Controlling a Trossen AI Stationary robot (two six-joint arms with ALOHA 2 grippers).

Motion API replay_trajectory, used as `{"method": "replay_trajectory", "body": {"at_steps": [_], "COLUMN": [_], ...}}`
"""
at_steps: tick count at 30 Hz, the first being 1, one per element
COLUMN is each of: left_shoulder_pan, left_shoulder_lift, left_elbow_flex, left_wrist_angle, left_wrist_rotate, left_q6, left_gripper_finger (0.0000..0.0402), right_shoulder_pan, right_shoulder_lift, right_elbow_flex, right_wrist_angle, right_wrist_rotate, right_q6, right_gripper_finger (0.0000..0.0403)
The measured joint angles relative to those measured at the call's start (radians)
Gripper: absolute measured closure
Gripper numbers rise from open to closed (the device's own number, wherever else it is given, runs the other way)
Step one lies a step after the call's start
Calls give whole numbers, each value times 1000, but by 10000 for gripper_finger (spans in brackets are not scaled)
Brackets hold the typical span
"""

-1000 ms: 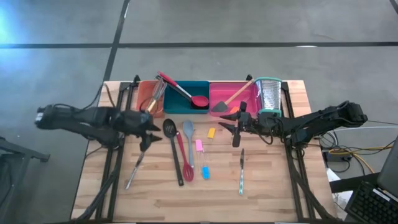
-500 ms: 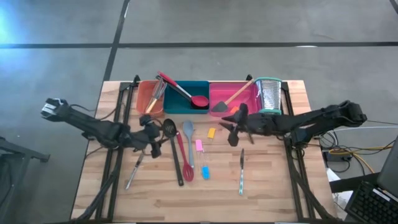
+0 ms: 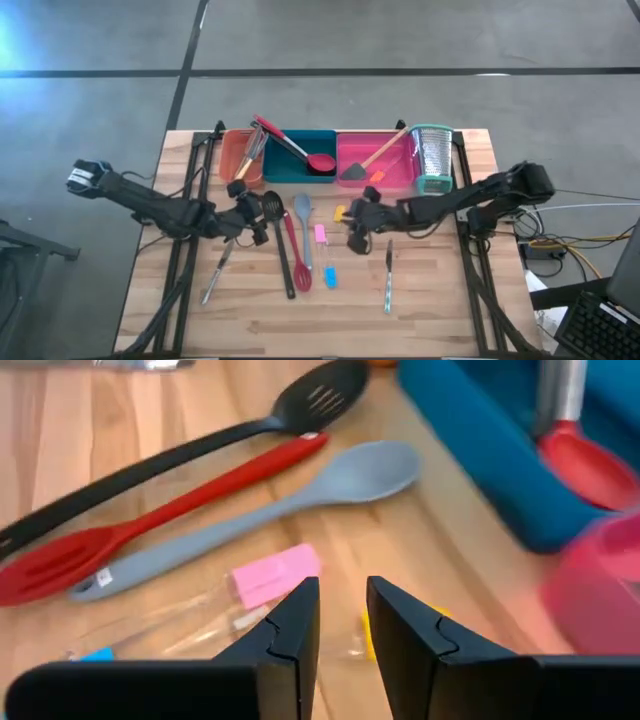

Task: Pick & Place Kitchen Items
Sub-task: Put the pink spatula into the red bin

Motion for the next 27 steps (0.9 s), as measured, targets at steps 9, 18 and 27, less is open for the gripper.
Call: {"method": "replay_trajectory", "body": {"at_steps": [9, 18, 27], "left_shoulder_pan": [46, 48, 49], "left_shoulder_lift": [-6, -6, -8], "left_elbow_flex": [-32, -33, -34], "left_wrist_angle": [7, 10, 6], "left_wrist_rotate": [-2, 15, 48], "left_q6": [-34, -39, -44], "left_gripper_finger": [174, 174, 174], "right_shoulder_pan": [1, 1, -13], "right_shoulder_lift": [256, 453, 529], "right_elbow_flex": [237, 499, 590], "right_wrist_angle": [-141, -396, -456], "right_wrist_rotate": [-64, -103, -110], "right_q6": [57, 63, 154], "right_gripper_finger": [299, 230, 188]}}
